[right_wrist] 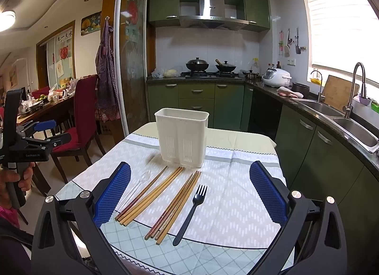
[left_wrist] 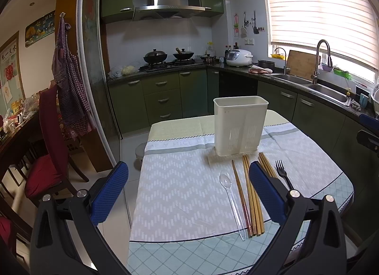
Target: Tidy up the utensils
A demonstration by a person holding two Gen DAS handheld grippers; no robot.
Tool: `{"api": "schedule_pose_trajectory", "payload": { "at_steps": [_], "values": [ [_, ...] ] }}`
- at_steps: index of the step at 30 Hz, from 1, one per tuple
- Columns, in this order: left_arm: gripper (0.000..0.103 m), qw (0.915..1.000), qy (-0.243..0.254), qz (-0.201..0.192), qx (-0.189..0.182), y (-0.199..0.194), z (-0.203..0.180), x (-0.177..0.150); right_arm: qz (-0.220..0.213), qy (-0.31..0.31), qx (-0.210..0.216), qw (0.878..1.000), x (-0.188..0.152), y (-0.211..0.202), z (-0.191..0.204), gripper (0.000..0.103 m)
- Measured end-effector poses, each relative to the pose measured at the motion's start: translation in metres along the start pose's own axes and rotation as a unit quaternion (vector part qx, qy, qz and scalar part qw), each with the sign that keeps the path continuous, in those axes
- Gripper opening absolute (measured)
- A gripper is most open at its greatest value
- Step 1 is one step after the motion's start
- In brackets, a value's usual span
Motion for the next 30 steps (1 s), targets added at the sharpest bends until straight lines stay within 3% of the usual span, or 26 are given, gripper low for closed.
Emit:
{"api": "schedule_pose_trajectory", "payload": {
  "at_steps": [10, 14, 19, 24, 26, 28, 30],
  "values": [
    [0.097, 1.0, 0.002, 0.004, 0.001, 0.004, -0.003, -0.002, 0.01, 0.003, 0.0, 1.0, 0.0, 0.004, -0.001, 0.099],
    [0.097, 0.9997, 0.012, 0.022, -0.001, 0.017, -0.009, -0.001, 0.047, 0.024, -0.004, 0.999, 0.0, 0.017, -0.014, 0.099],
    [0.097, 0.9957, 0.032, 0.085, 0.016, 0.059, -0.021, -0.001, 0.109, 0.115, -0.016, 0.987, -0.004, 0.044, -0.057, 0.099],
    [0.096, 0.9859, 0.037, 0.163, 0.005, 0.111, -0.034, -0.004, 0.175, 0.168, -0.019, 0.97, -0.014, 0.075, -0.094, 0.099],
    [0.09, 0.9818, 0.045, 0.184, 0.011, 0.129, -0.041, -0.005, 0.199, 0.172, -0.009, 0.965, -0.017, 0.086, -0.099, 0.095],
    [0.077, 0.9772, 0.046, 0.207, 0.009, 0.144, -0.046, -0.005, 0.215, 0.171, -0.016, 0.961, -0.02, 0.095, -0.102, 0.08],
    [0.067, 0.9704, 0.042, 0.238, 0.003, 0.161, -0.051, -0.009, 0.229, 0.163, -0.023, 0.959, -0.022, 0.104, -0.101, 0.072]
  ]
}}
Point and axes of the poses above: each gripper's, at about its wrist camera, not at the fingertips, and y roughly the way its jaws point, z to its left, x to its top, the point moved 2 cm from there along y, roughly the way its jaws point, and after that the axes turned 10 degrees about x, right-handed, at the moved point
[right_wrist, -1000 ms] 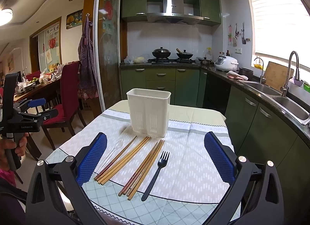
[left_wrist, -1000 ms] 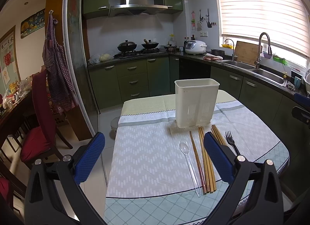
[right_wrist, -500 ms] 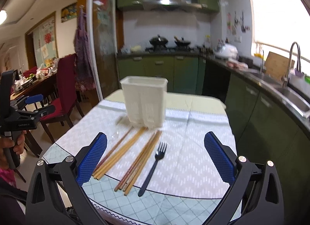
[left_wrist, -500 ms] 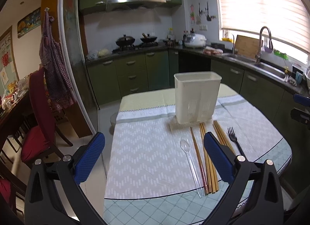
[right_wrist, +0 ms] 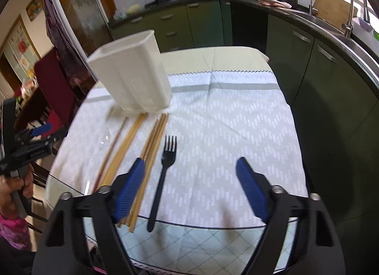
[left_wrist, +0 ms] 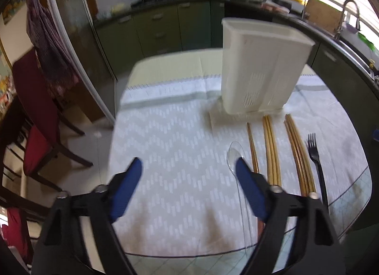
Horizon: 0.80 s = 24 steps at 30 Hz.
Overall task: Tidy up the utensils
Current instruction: 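Grasp the clear plastic spoon with the left tool while the right tool grasps the black fork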
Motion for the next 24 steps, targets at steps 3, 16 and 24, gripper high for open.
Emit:
{"api": "schedule_pose_trajectory", "payload": {
  "at_steps": [3, 16, 24],
  "values": [
    [0.062, 0.9985, 0.001, 0.048, -0.027, 0.018, -0.011, 0.001, 0.024, -0.002, -0.002, 1.0, 0.002, 0.012, 0.001, 0.059],
    [0.035, 0.9847, 0.024, 0.172, -0.008, 0.057, -0.044, -0.007, 0.077, -0.018, -0.001, 0.997, 0.004, 0.039, 0.002, 0.052],
    [0.036, 0.981, 0.009, 0.191, -0.03, 0.059, -0.054, -0.012, 0.077, -0.021, 0.003, 0.997, 0.003, 0.04, -0.001, 0.052]
  ]
}}
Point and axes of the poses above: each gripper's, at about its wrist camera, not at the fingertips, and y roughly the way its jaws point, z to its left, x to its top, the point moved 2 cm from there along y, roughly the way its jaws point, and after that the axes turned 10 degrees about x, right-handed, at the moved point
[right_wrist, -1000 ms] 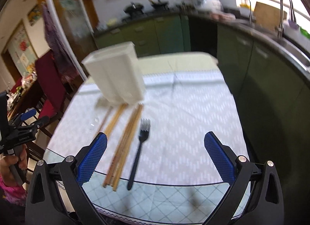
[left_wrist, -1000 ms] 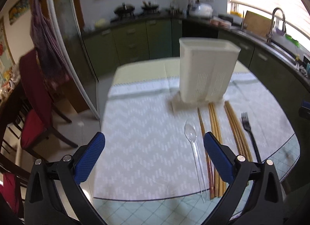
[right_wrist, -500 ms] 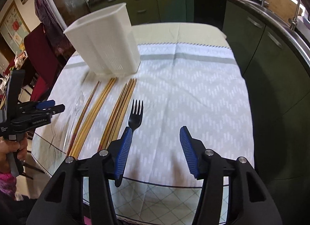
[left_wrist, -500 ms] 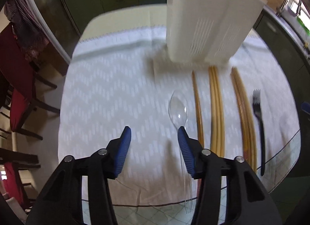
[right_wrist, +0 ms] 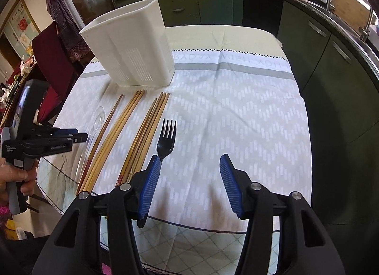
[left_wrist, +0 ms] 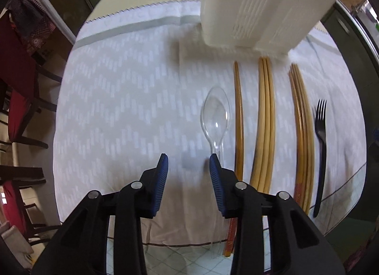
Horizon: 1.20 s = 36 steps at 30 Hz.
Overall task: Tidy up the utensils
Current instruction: 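Grasp the clear plastic spoon with the left tool while the right tool grasps the black fork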
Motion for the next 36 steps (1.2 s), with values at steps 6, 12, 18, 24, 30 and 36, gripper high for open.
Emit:
{"api": "schedule_pose_trajectory", "payload": {
  "at_steps": [6, 12, 18, 24, 30, 36],
  "values": [
    [0.037, 0.9999, 0.0, -0.011, -0.008, -0.013, 0.002, 0.001, 0.008, 0.0, 0.006, 1.0, -0.001, 0.008, -0.001, 0.053],
    [0.037, 0.9997, 0.019, 0.012, -0.014, -0.004, -0.012, 0.001, 0.011, -0.003, 0.007, 1.0, 0.001, 0.011, 0.002, 0.053],
    [0.01, 0.9992, 0.029, 0.012, -0.024, 0.004, -0.01, -0.002, 0.03, -0.009, 0.001, 1.0, 0.003, 0.02, 0.006, 0.052],
    [0.009, 0.9987, 0.036, 0.011, -0.034, 0.004, -0.001, 0.004, 0.089, -0.012, 0.006, 0.996, 0.004, 0.047, 0.017, 0.036],
    [0.009, 0.9992, 0.032, 0.003, -0.025, 0.01, 0.028, 0.004, 0.137, -0.005, -0.006, 0.99, 0.005, 0.077, 0.023, 0.034],
    [0.009, 0.9988, 0.042, -0.005, -0.023, 0.008, 0.032, 0.008, 0.153, -0.011, -0.008, 0.988, 0.009, 0.098, 0.042, 0.03]
  ]
}}
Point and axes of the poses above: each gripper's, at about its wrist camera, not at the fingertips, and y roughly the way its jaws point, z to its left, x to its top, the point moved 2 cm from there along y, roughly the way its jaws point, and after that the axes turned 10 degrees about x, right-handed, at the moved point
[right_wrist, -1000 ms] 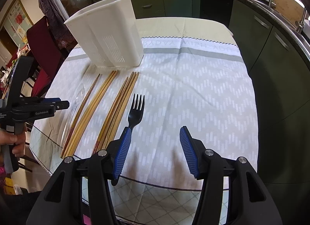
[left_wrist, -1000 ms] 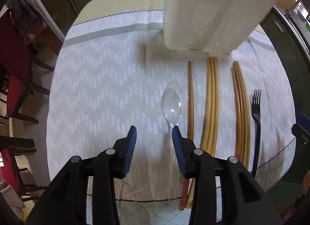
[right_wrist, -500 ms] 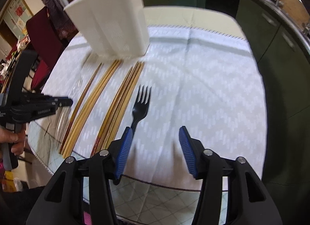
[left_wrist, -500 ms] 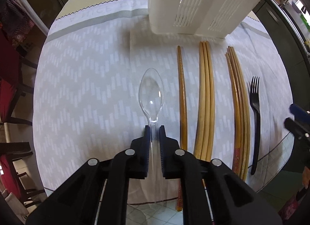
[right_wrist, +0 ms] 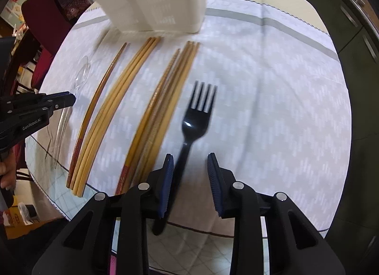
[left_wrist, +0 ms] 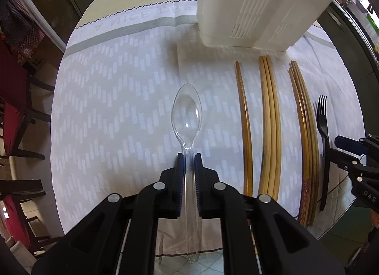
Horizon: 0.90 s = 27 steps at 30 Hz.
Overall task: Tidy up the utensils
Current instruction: 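Grasp the clear plastic spoon with the left tool while the right tool grasps the black fork, then lift the spoon with the left tool into the white caddy while the right tool drops the fork in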
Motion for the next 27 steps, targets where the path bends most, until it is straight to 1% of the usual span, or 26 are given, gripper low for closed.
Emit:
{"api": "schedule_pose_trajectory", "payload": {
  "at_steps": [5, 6, 7, 8, 9, 10, 12, 16, 18, 20, 22, 25, 27],
  "values": [
    [0.009, 1.0, 0.004, -0.003, -0.001, 0.001, -0.006, -0.004, 0.014, -0.008, -0.022, 1.0, 0.009, 0.013, 0.011, 0.025],
    [0.009, 1.0, 0.004, -0.004, -0.001, 0.001, -0.01, -0.008, 0.015, -0.008, -0.027, 0.999, 0.01, 0.014, 0.011, 0.023],
    [0.01, 1.0, 0.006, -0.005, -0.001, 0.0, -0.01, -0.007, 0.015, -0.009, -0.034, 0.999, 0.011, 0.015, 0.011, 0.017],
    [0.01, 1.0, 0.007, -0.006, -0.002, -0.001, -0.011, -0.009, 0.012, -0.011, -0.037, 0.999, 0.013, 0.016, 0.013, 0.015],
    [0.01, 1.0, 0.007, -0.007, -0.002, 0.002, -0.01, -0.012, 0.009, -0.008, -0.034, 0.999, 0.014, 0.017, 0.012, 0.013],
    [0.009, 0.9999, 0.007, -0.008, -0.004, 0.002, -0.009, -0.012, 0.008, -0.006, -0.034, 0.999, 0.015, 0.017, 0.011, 0.01],
    [0.009, 0.9999, 0.003, -0.01, -0.01, 0.003, -0.007, -0.01, 0.0, -0.003, -0.032, 0.999, 0.015, 0.016, 0.006, 0.01],
    [0.009, 0.9997, -0.002, -0.02, -0.015, -0.001, 0.001, -0.007, -0.03, 0.0, -0.006, 1.0, 0.013, 0.0, 0.003, 0.01],
    [0.009, 0.9995, -0.004, -0.028, -0.016, -0.005, 0.006, -0.004, -0.052, -0.005, 0.003, 0.999, 0.013, -0.012, 0.006, 0.01],
    [0.009, 0.9989, -0.006, -0.043, -0.017, -0.016, 0.009, -0.001, -0.077, -0.012, 0.014, 0.997, 0.012, -0.026, 0.011, 0.01],
    [0.009, 0.998, -0.011, -0.056, -0.025, -0.028, 0.014, 0.001, -0.099, -0.018, 0.02, 0.995, 0.012, -0.038, 0.014, 0.01],
    [0.009, 0.9946, -0.022, -0.093, -0.04, -0.057, 0.021, 0.005, -0.146, -0.029, 0.036, 0.988, 0.008, -0.063, 0.019, 0.01],
    [0.009, 0.9897, -0.029, -0.13, -0.054, -0.082, 0.024, 0.013, -0.174, -0.034, 0.042, 0.983, 0.003, -0.079, 0.024, 0.01]
  ]
}}
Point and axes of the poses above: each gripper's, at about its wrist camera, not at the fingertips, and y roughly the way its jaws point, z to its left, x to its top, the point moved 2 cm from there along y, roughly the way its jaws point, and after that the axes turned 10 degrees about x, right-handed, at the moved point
